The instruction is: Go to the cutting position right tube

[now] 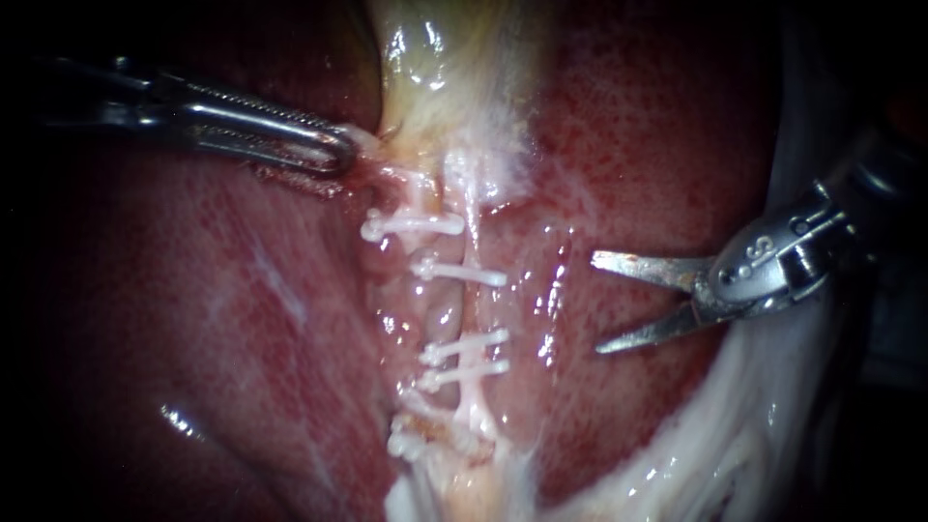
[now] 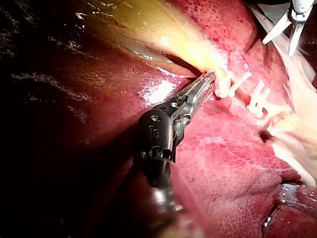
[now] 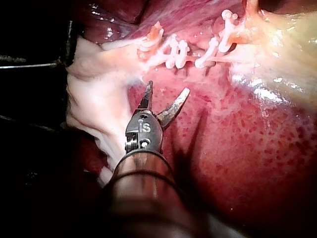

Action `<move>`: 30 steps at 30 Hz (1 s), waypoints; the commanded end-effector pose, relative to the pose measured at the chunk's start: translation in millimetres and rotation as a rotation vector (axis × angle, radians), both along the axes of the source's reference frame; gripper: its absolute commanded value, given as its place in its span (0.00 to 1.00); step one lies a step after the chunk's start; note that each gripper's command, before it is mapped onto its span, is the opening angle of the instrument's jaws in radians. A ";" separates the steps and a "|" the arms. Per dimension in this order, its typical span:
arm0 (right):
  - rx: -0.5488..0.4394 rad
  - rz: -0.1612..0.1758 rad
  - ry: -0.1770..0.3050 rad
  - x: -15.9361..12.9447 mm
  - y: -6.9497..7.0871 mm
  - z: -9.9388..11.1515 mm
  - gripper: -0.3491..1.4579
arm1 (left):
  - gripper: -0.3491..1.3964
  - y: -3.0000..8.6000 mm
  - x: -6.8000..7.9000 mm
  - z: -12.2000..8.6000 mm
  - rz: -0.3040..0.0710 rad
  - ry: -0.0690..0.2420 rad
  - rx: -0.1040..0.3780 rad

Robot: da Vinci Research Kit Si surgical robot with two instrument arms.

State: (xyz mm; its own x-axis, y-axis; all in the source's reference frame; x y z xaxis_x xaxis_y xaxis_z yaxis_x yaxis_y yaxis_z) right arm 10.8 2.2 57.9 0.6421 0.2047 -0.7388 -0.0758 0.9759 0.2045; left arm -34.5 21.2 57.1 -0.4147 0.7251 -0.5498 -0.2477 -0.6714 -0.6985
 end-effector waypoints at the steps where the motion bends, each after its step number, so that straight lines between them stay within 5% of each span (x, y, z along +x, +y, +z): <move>1: 0.003 -0.006 0.007 0.0 0.0 0.0 0.99 | 0.00 0.2 0.4 -0.6 0.002 -0.002 0.003; 11: 0.063 -0.057 0.059 0.7 0.2 -0.1 0.98 | 0.00 2.8 4.4 -5.4 -0.040 0.007 0.007; 21: 0.306 -0.043 0.118 4.8 0.3 1.5 0.98 | 0.00 2.6 4.3 -5.5 -0.039 0.008 0.001; 30: 0.549 -0.023 0.116 7.1 -0.6 6.0 0.98 | 0.00 2.5 4.3 -5.7 -0.040 0.009 0.002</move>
State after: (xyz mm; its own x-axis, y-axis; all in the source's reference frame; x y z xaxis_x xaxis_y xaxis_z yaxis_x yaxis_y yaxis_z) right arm 18.2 1.5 64.5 0.5719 0.5752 -0.5849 -0.0010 0.7134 0.7007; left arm -30.2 23.7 51.4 -0.3899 0.7422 -0.5451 -0.2803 -0.6595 -0.6975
